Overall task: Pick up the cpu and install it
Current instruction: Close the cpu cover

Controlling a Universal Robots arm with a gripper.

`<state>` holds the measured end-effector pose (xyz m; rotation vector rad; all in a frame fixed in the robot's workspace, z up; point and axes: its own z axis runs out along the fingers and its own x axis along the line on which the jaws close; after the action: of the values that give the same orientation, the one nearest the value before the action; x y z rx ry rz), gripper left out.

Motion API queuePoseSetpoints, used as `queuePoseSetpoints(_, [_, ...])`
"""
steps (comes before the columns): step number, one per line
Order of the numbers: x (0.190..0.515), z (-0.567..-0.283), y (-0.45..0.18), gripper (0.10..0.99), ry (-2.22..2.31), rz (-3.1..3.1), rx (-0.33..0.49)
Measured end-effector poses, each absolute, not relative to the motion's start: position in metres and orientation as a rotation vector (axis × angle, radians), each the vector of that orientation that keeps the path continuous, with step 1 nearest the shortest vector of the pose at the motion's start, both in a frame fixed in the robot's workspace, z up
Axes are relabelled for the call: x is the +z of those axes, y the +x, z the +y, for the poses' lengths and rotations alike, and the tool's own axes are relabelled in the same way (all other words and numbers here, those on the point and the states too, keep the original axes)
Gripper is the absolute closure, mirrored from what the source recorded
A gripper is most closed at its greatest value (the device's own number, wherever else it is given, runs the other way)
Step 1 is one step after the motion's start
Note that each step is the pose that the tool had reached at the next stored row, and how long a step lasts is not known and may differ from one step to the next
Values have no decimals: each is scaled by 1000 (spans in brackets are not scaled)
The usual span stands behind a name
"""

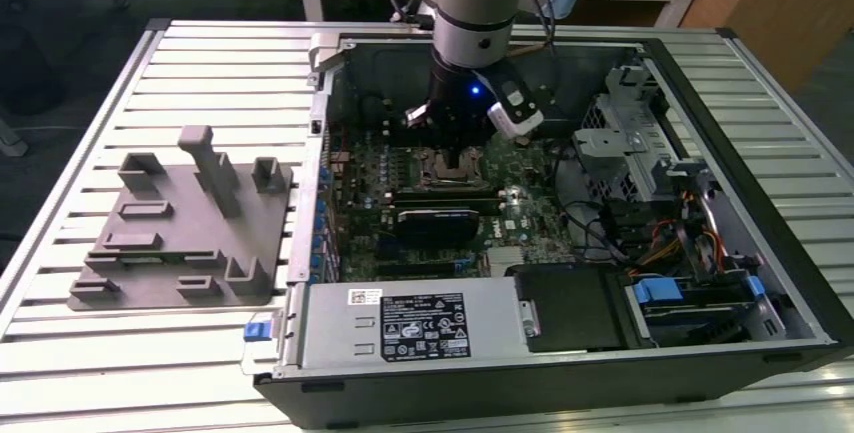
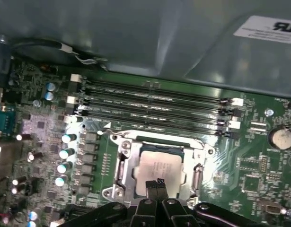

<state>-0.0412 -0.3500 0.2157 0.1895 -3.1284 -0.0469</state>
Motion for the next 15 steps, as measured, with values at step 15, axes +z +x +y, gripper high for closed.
queuePoseSetpoints(15, [208, -348, -60, 980, 156, -3131, -50])
